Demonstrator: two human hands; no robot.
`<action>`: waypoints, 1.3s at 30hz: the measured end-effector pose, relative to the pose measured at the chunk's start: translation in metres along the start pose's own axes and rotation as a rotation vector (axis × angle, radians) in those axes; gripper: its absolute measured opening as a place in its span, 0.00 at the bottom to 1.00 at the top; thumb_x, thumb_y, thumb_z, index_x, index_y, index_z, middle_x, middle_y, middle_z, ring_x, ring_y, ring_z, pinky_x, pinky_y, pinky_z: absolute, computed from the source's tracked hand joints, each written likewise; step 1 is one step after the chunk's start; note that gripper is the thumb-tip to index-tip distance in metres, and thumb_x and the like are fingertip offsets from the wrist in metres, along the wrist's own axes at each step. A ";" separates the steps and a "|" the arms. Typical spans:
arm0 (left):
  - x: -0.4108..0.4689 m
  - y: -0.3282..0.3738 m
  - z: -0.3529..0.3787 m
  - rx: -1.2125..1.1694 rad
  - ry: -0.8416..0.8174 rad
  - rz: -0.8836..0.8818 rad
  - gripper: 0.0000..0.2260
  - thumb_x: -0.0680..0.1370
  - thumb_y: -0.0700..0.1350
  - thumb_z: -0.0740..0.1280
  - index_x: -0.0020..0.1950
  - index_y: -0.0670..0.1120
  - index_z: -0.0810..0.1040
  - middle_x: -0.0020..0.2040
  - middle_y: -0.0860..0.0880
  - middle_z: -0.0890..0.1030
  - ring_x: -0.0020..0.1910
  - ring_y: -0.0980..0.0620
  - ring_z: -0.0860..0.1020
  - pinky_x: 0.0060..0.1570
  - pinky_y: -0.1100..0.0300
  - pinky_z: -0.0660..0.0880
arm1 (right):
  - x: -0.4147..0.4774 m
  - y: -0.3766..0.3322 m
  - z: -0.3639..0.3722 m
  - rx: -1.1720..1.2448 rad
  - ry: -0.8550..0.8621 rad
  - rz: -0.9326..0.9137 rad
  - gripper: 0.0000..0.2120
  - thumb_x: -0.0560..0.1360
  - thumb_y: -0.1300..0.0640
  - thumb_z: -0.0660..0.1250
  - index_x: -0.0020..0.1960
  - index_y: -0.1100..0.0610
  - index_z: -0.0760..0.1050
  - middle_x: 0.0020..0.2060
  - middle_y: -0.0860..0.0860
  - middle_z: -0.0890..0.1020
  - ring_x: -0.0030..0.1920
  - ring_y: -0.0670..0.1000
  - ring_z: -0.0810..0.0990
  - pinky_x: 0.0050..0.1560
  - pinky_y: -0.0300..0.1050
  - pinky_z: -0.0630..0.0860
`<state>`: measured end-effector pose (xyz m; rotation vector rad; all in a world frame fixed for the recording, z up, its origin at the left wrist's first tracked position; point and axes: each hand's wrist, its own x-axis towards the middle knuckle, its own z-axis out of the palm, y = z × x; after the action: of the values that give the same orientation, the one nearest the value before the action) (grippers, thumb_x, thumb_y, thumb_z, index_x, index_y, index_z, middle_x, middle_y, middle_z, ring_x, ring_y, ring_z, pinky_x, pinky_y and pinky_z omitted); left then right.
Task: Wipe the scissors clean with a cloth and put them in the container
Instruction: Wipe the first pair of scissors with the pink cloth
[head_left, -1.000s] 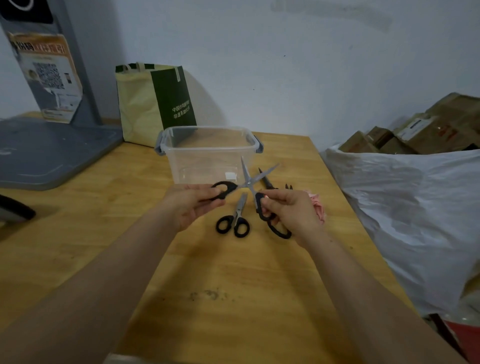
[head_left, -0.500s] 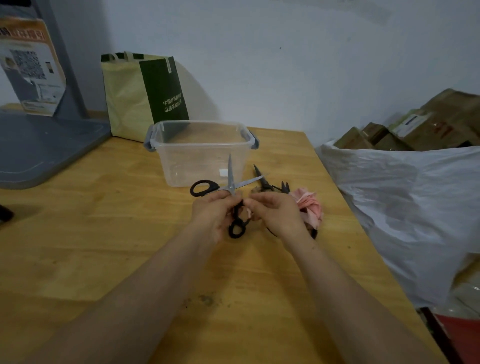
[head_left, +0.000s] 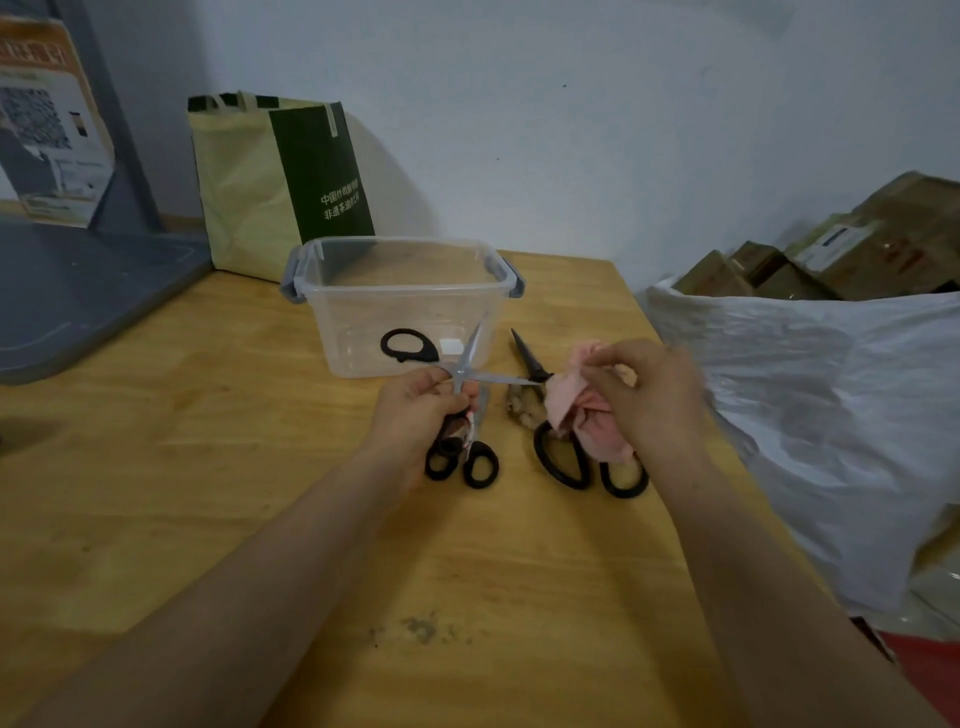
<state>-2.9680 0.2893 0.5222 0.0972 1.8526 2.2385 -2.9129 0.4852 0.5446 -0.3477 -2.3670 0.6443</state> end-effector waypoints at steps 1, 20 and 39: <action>0.001 0.000 0.001 -0.021 -0.003 0.014 0.10 0.76 0.29 0.63 0.53 0.40 0.78 0.40 0.45 0.82 0.34 0.53 0.79 0.35 0.62 0.77 | 0.000 -0.007 0.003 0.103 0.020 -0.015 0.02 0.75 0.55 0.68 0.46 0.49 0.80 0.47 0.45 0.79 0.51 0.48 0.73 0.52 0.40 0.68; 0.003 -0.016 -0.004 0.073 0.017 0.229 0.11 0.77 0.33 0.65 0.47 0.48 0.80 0.30 0.46 0.78 0.30 0.52 0.73 0.23 0.66 0.67 | -0.011 -0.025 0.035 0.659 -0.130 -0.015 0.07 0.80 0.59 0.60 0.45 0.51 0.72 0.36 0.41 0.81 0.39 0.42 0.79 0.37 0.33 0.74; -0.002 -0.024 0.008 -0.024 0.013 0.141 0.09 0.76 0.34 0.67 0.55 0.40 0.80 0.45 0.44 0.83 0.41 0.52 0.80 0.37 0.66 0.77 | -0.021 -0.026 0.060 0.911 -0.275 0.147 0.11 0.68 0.67 0.74 0.39 0.51 0.82 0.41 0.43 0.83 0.44 0.47 0.84 0.46 0.42 0.81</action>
<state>-2.9613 0.3008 0.5006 0.2166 1.8797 2.3587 -2.9385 0.4334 0.5079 -0.0171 -2.0198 1.8189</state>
